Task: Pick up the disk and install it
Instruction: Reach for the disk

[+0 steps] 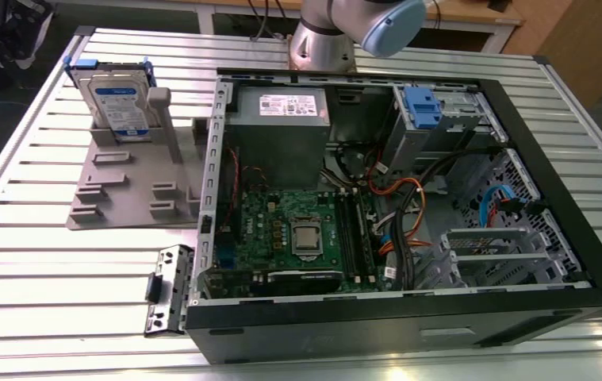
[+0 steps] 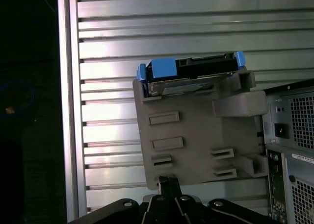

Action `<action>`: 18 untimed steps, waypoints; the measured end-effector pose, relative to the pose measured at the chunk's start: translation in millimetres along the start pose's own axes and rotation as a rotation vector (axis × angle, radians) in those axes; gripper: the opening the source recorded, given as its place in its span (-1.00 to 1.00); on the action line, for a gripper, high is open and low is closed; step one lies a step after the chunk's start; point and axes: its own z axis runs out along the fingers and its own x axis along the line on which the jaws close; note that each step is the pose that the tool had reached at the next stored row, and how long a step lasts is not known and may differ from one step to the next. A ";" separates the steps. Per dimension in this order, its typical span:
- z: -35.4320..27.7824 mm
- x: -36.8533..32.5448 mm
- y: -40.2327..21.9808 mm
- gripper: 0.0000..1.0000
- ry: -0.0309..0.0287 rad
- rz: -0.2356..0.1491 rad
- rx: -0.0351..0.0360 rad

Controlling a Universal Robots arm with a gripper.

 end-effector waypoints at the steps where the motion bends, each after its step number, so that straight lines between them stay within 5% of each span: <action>1: 0.1 1.1 -0.1 -0.80 0.0000 0.000 0.0000; 18: 0.9 18.9 -1.5 -0.80 -0.0001 0.000 0.0000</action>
